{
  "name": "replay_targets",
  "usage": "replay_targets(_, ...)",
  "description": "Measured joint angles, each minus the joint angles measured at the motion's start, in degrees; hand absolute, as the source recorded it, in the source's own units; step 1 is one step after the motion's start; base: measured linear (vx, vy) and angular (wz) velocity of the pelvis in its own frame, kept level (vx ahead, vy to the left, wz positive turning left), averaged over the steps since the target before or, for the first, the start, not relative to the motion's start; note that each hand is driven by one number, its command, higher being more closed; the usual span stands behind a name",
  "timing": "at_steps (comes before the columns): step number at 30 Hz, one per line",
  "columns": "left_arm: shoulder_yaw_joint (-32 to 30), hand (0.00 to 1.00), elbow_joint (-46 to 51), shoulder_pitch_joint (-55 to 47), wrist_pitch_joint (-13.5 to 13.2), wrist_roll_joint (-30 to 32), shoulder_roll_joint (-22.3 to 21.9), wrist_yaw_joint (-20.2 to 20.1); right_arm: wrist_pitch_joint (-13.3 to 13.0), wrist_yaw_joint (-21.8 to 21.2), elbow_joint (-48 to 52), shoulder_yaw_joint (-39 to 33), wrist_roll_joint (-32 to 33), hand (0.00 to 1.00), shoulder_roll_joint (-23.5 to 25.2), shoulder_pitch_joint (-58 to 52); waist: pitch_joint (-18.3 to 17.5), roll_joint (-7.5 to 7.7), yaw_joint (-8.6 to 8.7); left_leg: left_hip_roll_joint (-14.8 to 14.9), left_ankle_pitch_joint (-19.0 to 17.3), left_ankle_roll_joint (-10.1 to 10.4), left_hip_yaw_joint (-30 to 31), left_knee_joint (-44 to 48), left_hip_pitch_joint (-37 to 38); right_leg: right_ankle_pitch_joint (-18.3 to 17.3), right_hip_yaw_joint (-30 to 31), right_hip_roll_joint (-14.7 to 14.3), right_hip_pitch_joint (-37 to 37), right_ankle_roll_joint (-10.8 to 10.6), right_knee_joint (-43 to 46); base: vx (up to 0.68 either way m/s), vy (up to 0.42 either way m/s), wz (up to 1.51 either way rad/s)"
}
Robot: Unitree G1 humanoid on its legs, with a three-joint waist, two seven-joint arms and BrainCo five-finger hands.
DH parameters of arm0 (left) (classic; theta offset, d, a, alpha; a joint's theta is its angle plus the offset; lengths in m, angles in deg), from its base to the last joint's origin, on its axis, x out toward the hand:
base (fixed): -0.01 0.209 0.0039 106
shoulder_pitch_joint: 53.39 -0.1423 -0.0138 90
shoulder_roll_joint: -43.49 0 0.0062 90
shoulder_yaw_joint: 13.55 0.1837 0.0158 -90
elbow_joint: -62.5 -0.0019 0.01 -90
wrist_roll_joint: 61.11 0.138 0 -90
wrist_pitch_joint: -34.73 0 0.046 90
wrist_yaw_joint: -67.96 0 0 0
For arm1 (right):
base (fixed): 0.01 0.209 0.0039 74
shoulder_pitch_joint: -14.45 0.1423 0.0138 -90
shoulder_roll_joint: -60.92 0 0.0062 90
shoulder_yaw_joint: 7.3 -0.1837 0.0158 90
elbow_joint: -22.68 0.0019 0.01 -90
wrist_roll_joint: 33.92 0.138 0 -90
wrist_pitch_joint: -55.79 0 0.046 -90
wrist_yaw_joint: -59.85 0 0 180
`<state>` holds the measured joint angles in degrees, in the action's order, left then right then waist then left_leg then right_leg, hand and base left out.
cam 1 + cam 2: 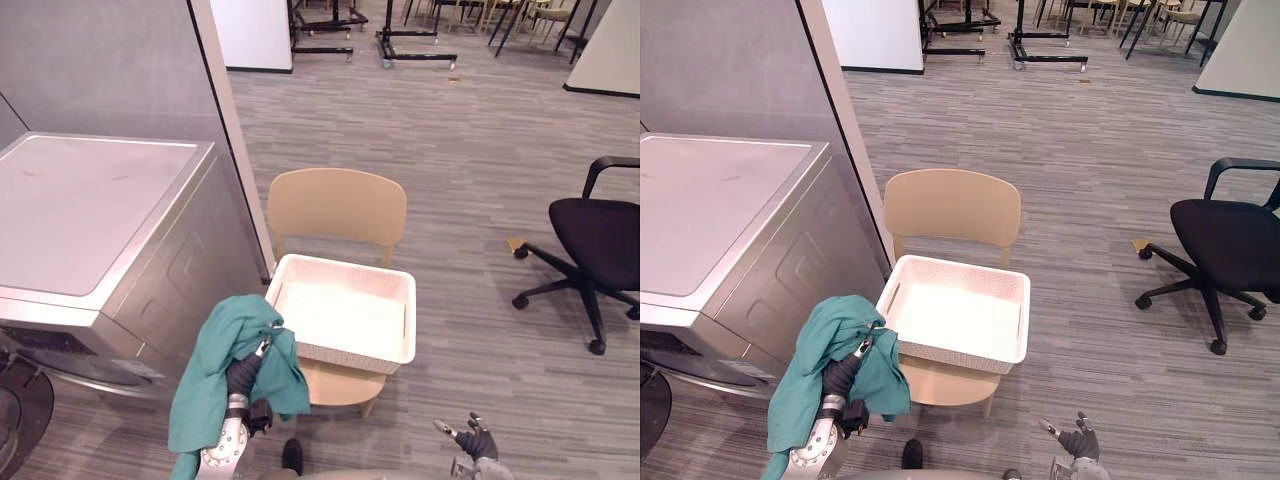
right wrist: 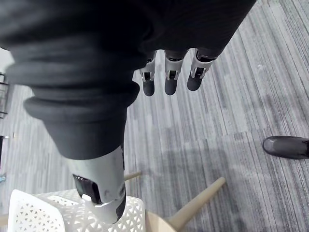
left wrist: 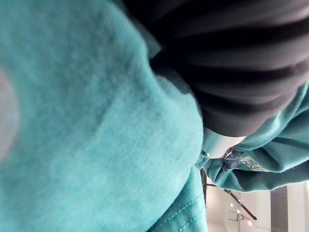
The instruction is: Pick up the laundry basket with both hands and put the clothes into the washing machine.
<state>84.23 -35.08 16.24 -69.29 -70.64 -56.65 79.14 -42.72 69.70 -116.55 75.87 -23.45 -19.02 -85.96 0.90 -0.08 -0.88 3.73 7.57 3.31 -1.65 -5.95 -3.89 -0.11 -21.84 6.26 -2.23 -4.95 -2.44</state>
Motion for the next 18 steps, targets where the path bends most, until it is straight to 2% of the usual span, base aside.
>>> replay_targets(2,-0.4,1.0,0.0,-0.3,0.0,0.0,0.0,0.0,0.0,0.1,0.0,0.1,-1.0,0.0,0.0,0.6,1.0,0.1,-0.09,-0.1,-0.1,-0.1,0.0,0.0,0.0,-1.0,-0.1,0.5,0.4,-0.3,1.4,0.0,0.007,0.05)
replay_targets(5,-1.3,1.0,0.2,0.0,0.0,0.1,0.2,0.1,0.1,0.2,0.0,0.8,-2.0,0.0,-0.1,3.2,3.1,0.29,0.04,-0.5,-0.1,-0.2,-0.1,0.4,-1.2,-5.1,0.6,2.6,5.3,-0.5,10.6,-0.01,-0.005,0.0)
replay_targets(6,-1.2,1.0,0.3,0.9,0.0,0.1,0.3,0.1,0.1,0.2,0.0,1.1,-2.1,0.0,0.0,3.8,4.4,1.0,-0.15,-0.8,-0.1,-0.2,0.1,0.5,-2.2,-7.6,2.6,3.7,8.2,-1.4,16.5,-0.04,-0.054,0.39)
replay_targets(7,-1.2,1.0,0.3,1.5,0.1,0.0,0.5,0.1,0.1,0.2,0.2,1.1,-2.1,0.0,0.2,4.1,5.2,1.71,0.53,-1.9,-0.3,-0.4,2.1,1.6,-3.9,-9.4,8.7,3.9,10.3,-1.7,21.0,-0.04,-0.06,0.68)
replay_targets(9,-1.0,1.0,0.4,3.2,0.1,0.1,0.0,0.1,0.4,0.3,0.1,1.1,-2.1,0.0,0.0,3.6,5.9,1.7,1.3,-2.9,-0.3,-0.5,5.1,3.8,-5.5,-10.0,13.8,3.6,10.6,-2.3,23.0,0.07,-0.021,1.05)
replay_targets(11,-1.6,1.0,1.0,3.7,0.0,0.1,-0.3,0.4,0.4,0.4,0.3,1.6,-2.1,0.0,0.2,3.2,6.6,1.69,-0.1,-2.7,-0.2,-0.7,7.7,5.6,-7.0,-11.1,15.4,2.8,10.5,-2.3,24.6,0.05,-0.082,0.8)
replay_targets(12,-1.9,1.0,1.2,3.8,0.0,0.1,-0.4,0.6,0.3,0.5,1.5,3.0,-2.1,0.0,0.0,3.2,6.7,2.2,-0.02,-3.6,-0.3,-0.8,9.6,6.8,-7.8,-13.3,17.5,2.8,10.3,-1.6,26.4,-0.01,-0.156,0.92)
replay_targets(14,-2.1,1.0,2.3,3.7,0.0,0.1,-0.9,1.4,0.2,0.5,2.9,4.6,-2.0,0.0,-0.1,2.9,6.4,3.08,-0.68,-4.5,0.2,-0.2,11.2,6.9,-8.9,-16.8,19.0,2.7,9.0,-1.6,25.0,-0.03,-0.147,0.83)
replay_targets(16,-1.8,1.0,2.9,3.9,-0.3,0.1,-2.7,1.8,0.0,0.5,3.1,5.5,-2.0,0.0,-1.0,4.4,6.7,1.38,-2.4,-3.3,1.5,0.7,14.2,5.9,-10.3,-18.0,16.6,0.8,8.9,-0.8,24.2,-0.12,-0.241,0.72)
replay_targets(17,-0.5,1.0,2.9,3.8,-0.3,0.1,-3.4,2.0,0.0,0.9,3.4,5.6,-2.0,0.0,-1.3,4.3,6.5,0.73,-3.13,-2.6,2.1,0.1,14.8,4.8,-10.8,-18.4,14.1,0.4,9.3,0.0,25.1,-0.13,-0.257,0.91)
replay_targets(18,0.0,1.0,3.1,3.7,-0.3,0.1,-3.6,2.2,0.0,1.3,3.5,5.6,-2.0,0.0,-1.4,4.3,6.3,0.48,-3.12,-2.2,2.1,0.0,14.9,4.3,-11.4,-18.7,12.8,0.1,9.7,0.4,25.7,-0.11,-0.21,1.1)
